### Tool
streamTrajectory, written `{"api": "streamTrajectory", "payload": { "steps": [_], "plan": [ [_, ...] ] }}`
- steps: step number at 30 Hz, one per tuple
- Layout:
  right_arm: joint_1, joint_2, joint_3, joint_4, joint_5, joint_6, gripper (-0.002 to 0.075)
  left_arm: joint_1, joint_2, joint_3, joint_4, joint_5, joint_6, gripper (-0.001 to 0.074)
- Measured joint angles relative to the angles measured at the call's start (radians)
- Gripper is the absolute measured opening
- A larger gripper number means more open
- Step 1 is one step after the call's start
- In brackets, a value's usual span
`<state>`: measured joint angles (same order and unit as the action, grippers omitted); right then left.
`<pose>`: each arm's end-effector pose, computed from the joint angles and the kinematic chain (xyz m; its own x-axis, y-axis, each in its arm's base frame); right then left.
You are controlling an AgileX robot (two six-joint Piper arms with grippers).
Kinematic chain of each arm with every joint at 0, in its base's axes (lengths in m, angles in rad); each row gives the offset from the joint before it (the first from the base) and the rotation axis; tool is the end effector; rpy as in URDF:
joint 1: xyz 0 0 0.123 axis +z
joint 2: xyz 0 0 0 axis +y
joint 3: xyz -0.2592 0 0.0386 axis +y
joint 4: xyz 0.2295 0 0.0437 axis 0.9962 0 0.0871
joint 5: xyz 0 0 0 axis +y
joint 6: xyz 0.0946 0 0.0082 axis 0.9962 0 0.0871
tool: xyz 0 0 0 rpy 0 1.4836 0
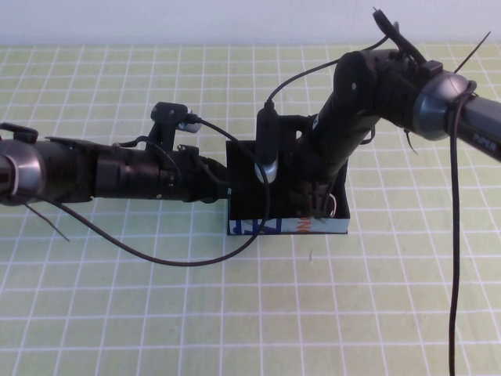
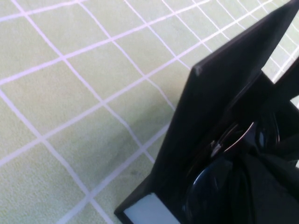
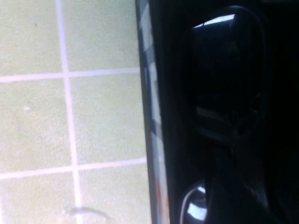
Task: Take glasses out of glasses case
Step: Pick up the glasses from the glasses case
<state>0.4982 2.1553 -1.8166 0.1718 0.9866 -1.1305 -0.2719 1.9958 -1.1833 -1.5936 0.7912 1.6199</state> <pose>0.3778 0.2209 0.1942 0.0198 -0.9581 -0.2856 -0.9750 0.0448 -0.2178 0.3503 -0.1678 0.1636 -0.6102 0.1823 -0.7709 0.7220 0.5286 -0.4465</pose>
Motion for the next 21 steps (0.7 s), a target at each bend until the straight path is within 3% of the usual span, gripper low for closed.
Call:
{"api": "streamTrajectory", "payload": {
  "steps": [21],
  "plan": [
    [0.000,0.018,-0.009,-0.002,-0.034,-0.001,0.0227,0.000,0.000,0.000,0.016,0.000,-0.008,-0.0004]
  ]
}}
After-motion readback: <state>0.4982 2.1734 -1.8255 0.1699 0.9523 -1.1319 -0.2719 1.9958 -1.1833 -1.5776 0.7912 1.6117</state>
